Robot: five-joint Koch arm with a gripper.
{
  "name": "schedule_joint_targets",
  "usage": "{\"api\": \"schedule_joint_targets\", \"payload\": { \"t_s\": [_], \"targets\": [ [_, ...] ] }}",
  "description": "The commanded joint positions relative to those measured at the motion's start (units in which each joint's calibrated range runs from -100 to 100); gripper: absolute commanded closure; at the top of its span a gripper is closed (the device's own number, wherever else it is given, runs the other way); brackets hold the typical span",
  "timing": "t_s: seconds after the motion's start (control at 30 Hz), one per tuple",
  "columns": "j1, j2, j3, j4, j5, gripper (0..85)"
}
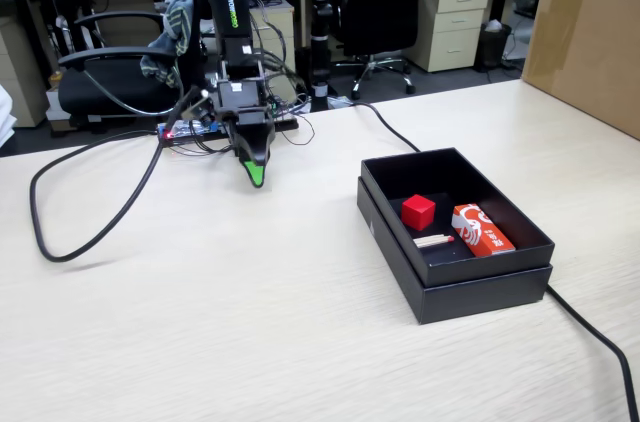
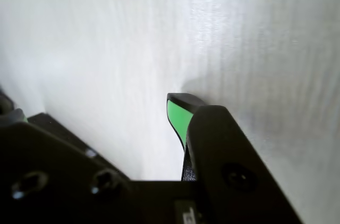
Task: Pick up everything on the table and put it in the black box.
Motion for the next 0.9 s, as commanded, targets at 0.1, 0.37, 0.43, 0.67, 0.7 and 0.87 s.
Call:
{"api": "schedule_joint_targets", "payload": {
  "t_s": [0.1,0.37,0.43,0.67,0.7,0.87],
  "targets": [
    [-0.5,-0.9,-11.5,17.0,-0.4,34.3],
    [0.1,-0.9,-13.3,14.4,-0.4,34.6],
    [0.1,-0.9,-13.3,12.5,-0.4,35.0],
    [0.1,-0.8,-13.2,12.4,-0.4,35.4],
    [0.1,-0.8,-13.2,12.4,-0.4,35.4],
    [0.1,-0.7,-13.2,12.4,-0.4,35.4]
  ]
}}
